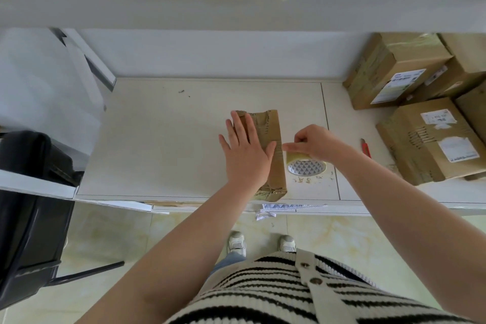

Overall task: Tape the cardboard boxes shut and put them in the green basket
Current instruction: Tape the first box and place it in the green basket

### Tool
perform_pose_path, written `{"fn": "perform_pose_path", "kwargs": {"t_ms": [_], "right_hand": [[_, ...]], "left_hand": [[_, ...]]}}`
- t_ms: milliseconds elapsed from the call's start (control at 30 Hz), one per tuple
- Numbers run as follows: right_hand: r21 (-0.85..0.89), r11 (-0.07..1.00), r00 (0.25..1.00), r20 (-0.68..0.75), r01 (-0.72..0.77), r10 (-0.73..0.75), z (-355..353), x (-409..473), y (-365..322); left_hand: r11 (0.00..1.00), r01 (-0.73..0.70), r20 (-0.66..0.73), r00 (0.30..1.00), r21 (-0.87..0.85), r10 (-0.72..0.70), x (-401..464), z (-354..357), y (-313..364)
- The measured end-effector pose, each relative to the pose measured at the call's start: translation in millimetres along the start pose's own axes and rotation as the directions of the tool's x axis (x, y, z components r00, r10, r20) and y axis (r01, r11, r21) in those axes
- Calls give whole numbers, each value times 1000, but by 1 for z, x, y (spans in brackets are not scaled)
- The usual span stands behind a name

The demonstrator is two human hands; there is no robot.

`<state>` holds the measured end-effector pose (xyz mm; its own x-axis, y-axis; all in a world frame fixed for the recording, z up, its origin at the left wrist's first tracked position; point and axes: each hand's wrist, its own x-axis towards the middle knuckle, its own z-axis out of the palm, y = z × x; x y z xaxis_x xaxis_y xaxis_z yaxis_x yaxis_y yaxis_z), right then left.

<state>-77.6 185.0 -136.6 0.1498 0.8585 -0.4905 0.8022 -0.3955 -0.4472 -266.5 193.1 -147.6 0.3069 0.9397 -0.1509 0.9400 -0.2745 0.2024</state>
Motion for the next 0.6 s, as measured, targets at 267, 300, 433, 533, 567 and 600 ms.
{"fn": "perform_pose_path", "kwargs": {"t_ms": [267,300,433,533,567,600], "right_hand": [[181,967,984,-55,179,-172,2,-15,-15],[213,956,979,-64,201,-191,2,-16,-19],[197,944,964,-77,264,-254,5,-15,-41],[191,939,959,-63,285,-278,5,-15,-49],[184,940,958,-61,286,-280,5,-15,-50],[175,941,957,-65,291,-284,3,-16,-51]], "left_hand": [[975,91,109,992,-203,-70,9,-9,-45],[958,146,168,980,-249,-105,10,-13,-54],[896,321,404,896,-308,-183,17,-29,-67],[822,407,493,851,-398,-183,18,-35,-70],[783,436,509,842,-444,-180,18,-35,-71],[752,446,505,845,-486,-175,17,-35,-73]]}}
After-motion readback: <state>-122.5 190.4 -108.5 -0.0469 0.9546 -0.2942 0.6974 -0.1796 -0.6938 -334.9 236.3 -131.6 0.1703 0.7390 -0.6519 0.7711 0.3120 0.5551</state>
